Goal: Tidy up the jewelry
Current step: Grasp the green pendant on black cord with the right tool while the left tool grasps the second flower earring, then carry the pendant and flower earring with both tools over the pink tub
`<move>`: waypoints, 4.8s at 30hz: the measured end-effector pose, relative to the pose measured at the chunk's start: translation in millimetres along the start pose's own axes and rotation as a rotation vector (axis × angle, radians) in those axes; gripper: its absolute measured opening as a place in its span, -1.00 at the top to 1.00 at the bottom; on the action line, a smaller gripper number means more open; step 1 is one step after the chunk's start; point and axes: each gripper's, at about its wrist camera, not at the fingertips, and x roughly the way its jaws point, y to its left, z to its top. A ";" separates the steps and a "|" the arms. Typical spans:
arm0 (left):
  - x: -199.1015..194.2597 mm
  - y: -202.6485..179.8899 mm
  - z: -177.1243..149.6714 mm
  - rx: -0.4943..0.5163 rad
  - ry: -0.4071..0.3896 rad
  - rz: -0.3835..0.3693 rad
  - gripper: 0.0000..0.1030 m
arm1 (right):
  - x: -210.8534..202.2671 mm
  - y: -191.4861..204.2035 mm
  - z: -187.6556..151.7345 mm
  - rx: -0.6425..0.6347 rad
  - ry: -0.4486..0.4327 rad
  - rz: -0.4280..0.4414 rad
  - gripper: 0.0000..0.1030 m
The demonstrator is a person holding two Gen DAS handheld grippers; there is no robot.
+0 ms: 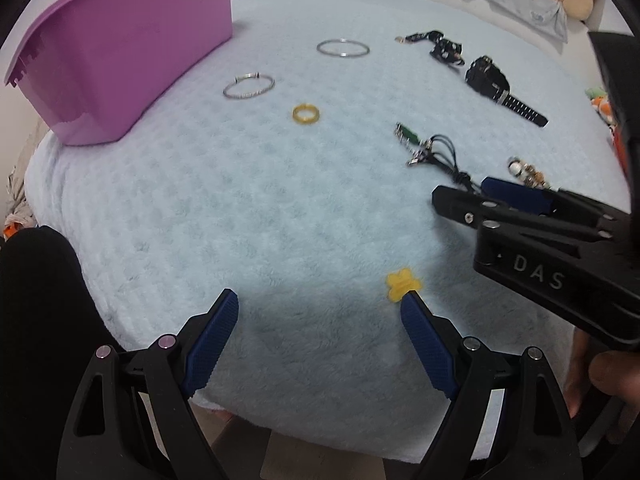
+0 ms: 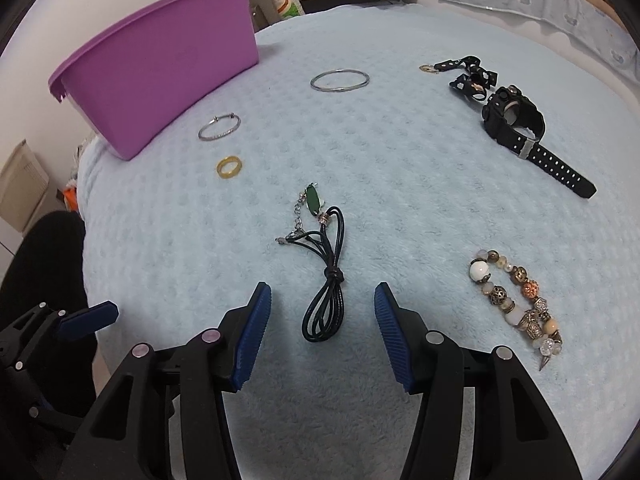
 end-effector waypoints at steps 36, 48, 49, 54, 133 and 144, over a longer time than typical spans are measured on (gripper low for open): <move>11.3 -14.3 -3.0 0.043 0.009 -0.041 -0.70 | 8.6 -2.9 3.6 0.011 0.007 0.008 -0.03; 20.0 -19.3 -3.9 0.080 0.003 -0.042 -0.72 | 9.9 -1.1 2.3 -0.003 0.009 -0.013 0.05; 19.4 -18.5 -3.9 0.080 0.002 -0.044 -0.70 | 9.9 0.3 1.7 -0.012 0.009 -0.032 0.09; 13.9 -14.4 -2.6 0.081 -0.007 -0.068 -0.20 | 7.1 -5.2 0.7 -0.013 0.008 -0.066 0.73; -59.5 323.6 279.5 -0.194 -0.207 0.084 0.75 | 26.2 246.6 333.7 -0.136 -0.124 0.228 0.86; -29.9 336.2 287.5 -0.206 -0.100 0.114 0.75 | 66.2 256.9 344.7 -0.134 -0.030 0.209 0.86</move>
